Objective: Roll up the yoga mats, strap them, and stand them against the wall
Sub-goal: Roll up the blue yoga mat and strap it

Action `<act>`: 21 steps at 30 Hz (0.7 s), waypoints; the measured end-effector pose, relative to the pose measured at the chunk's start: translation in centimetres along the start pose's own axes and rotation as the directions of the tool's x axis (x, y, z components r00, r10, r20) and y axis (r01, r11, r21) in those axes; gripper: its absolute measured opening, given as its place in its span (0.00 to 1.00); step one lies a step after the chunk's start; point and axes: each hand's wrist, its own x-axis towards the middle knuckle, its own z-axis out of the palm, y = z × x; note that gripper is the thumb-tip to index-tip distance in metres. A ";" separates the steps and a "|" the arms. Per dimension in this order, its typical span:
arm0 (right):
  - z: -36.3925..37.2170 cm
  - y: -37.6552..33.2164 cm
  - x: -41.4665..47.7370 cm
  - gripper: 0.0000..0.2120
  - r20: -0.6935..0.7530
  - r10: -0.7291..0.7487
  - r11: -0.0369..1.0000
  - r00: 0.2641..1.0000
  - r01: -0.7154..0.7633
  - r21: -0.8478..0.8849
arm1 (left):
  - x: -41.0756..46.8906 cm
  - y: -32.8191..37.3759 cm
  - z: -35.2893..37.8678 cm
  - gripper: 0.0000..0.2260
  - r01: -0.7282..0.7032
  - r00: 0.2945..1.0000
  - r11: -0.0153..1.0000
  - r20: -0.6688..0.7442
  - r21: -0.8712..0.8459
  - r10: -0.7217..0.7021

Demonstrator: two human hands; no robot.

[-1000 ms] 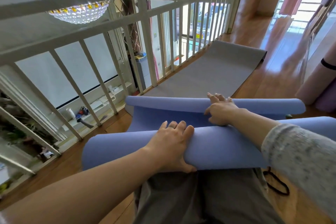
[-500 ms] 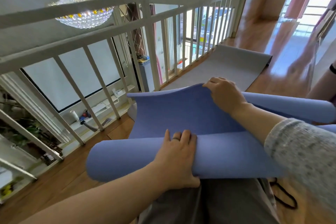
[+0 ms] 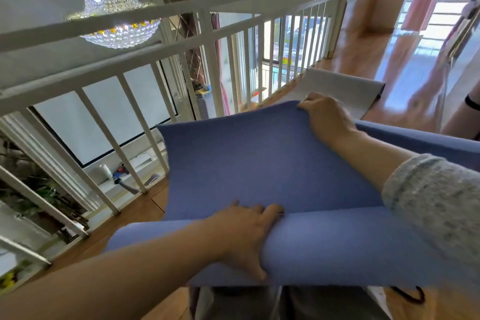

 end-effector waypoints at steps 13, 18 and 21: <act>0.9 0.0 -1.8 0.18 0.023 0.033 0.999 0.999 -0.034 0.025 | 0.3 -0.3 -0.6 0.34 -0.038 0.990 0.985 -0.127 0.169 0.060; 1.2 0.1 -2.6 0.20 0.013 0.039 0.999 0.999 -0.040 0.034 | 0.7 -0.1 0.3 0.27 0.055 0.989 0.987 -0.145 0.150 -0.033; 1.5 0.0 -3.2 0.18 -0.017 0.039 0.998 0.999 -0.038 0.058 | 1.1 1.1 1.4 0.38 0.136 0.987 0.983 -0.103 0.121 -0.124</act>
